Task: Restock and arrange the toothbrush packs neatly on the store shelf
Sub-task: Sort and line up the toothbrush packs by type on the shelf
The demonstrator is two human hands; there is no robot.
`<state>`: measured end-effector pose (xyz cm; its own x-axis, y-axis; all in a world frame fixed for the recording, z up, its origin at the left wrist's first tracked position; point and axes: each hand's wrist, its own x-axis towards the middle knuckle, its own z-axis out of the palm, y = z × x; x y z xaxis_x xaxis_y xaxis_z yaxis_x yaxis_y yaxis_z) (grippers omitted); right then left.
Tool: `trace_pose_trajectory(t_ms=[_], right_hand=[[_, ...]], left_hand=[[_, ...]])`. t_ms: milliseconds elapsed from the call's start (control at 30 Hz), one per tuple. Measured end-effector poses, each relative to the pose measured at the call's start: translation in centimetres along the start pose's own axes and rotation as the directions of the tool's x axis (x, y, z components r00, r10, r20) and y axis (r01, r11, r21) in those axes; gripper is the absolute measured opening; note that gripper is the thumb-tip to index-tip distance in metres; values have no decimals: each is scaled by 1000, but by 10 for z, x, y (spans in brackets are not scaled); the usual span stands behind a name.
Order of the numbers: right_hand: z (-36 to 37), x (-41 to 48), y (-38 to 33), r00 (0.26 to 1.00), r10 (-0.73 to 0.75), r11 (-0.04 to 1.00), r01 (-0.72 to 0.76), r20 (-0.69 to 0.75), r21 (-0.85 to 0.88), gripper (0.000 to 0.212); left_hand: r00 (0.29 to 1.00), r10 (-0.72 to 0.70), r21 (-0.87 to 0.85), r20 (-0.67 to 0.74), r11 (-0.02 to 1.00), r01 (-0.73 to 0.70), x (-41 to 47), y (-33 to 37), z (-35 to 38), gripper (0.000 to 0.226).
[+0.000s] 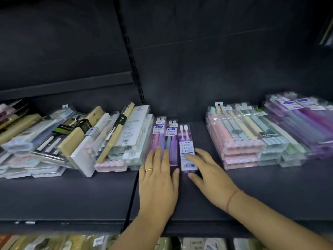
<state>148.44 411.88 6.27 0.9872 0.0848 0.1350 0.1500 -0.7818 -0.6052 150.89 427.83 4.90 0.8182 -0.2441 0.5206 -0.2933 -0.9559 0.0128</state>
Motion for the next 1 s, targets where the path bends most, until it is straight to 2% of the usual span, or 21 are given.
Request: trace_pose_trajectory(t_ms=[100,200,267,367,400,467,600,667,767,833,867,933,1000], right_hand=[[2,1,-11,995,93,995,-94,-37,-32,57],[4,5,-22,977,162,969,-185,-140,-166,59],[4,6,-26,963,174,965,-208,-206,-159,46],[2,3,-25,922,217,970,-241,-319,-36,14],[2,3,-24,910,235,966,-256,-343,-17,11],[3,4,-22,903,252,960,-280,-347,-32,20],[7,16,-26,932,251,931,-306,-261,-200,61],[9,24,-28,940,240,916,-303,-244,-265,62],[13,29,-33,936,225,915,-298,-271,-270,52],[14,26,-35,926,235,929,-303,-294,-211,47],[13,24,-35,912,256,942,-309,-320,-129,44],[8,19,-35,871,337,941,-323,-358,102,38],[2,14,-36,837,454,859,-322,-305,398,32]], left_hand=[[999,-35,-57,22,998,36,-1,-5,-2,58],[999,-44,-132,10,990,45,-1,-6,-2,58],[1000,-30,-168,3,985,30,-1,-6,-3,58],[1000,6,-178,-21,984,-9,-1,-5,-4,55],[999,17,-183,-32,983,-22,-2,-5,-4,54],[999,26,-198,-38,980,-33,-3,-5,-4,51],[1000,-9,-213,18,977,13,-3,-4,-4,52],[999,-22,-193,44,981,30,-2,-3,-3,53],[998,-14,-164,63,986,24,-3,-4,-3,57],[999,-6,-149,51,989,14,-3,-4,-4,57],[999,0,-141,38,990,6,-3,-4,-3,55],[1000,14,-138,9,990,-12,-3,-4,1,50],[1000,14,-141,1,990,-14,-3,-4,3,55]])
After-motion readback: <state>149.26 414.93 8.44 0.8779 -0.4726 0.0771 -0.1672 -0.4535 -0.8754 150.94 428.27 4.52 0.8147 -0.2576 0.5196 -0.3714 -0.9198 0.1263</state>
